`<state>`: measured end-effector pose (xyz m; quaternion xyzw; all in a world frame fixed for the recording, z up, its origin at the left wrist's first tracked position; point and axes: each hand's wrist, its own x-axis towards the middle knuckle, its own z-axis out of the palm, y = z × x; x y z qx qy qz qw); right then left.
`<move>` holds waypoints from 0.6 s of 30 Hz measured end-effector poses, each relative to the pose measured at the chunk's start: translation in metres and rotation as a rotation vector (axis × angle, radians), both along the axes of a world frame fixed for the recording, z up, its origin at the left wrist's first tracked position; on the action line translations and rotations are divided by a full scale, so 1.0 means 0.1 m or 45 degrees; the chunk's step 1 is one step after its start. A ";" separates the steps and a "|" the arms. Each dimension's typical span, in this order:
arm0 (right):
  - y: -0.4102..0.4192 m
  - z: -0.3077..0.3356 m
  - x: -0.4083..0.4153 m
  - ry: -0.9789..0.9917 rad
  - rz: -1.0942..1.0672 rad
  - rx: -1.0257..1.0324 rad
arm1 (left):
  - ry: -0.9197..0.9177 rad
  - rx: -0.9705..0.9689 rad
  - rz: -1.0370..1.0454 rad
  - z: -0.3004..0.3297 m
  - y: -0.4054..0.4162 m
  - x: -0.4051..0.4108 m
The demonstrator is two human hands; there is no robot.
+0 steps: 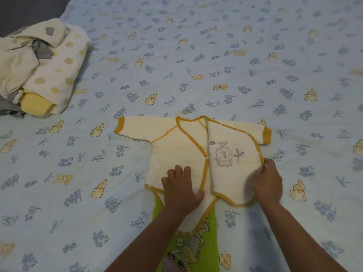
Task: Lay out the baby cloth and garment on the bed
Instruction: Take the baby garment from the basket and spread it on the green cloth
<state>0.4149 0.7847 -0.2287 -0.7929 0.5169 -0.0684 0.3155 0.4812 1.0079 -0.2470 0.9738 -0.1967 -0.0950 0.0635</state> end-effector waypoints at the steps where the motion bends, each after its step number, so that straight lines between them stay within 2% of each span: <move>1: -0.09 0.02 0.01 0.006 0.010 -0.040 | 0.009 -0.069 0.003 0.03 0.03 0.02; 3: -0.21 0.04 0.03 0.023 0.029 -0.076 | 0.085 -0.324 0.176 0.10 0.17 0.16; 5: -0.28 0.05 0.08 0.060 0.079 -0.066 | 0.123 -0.595 0.478 0.14 0.43 0.41; 8: -0.32 0.01 0.14 0.103 0.147 -0.052 | 0.067 -0.709 0.870 0.20 0.91 0.82; 11: -0.35 -0.01 0.16 0.152 0.122 -0.040 | 0.116 -0.579 1.067 0.16 1.27 1.05; 13: -0.38 -0.03 0.17 0.188 0.125 -0.025 | 0.199 -0.441 0.988 0.11 1.38 1.10; 18: -0.38 0.05 0.22 0.253 0.201 0.043 | 0.131 -0.082 0.869 0.23 1.23 1.17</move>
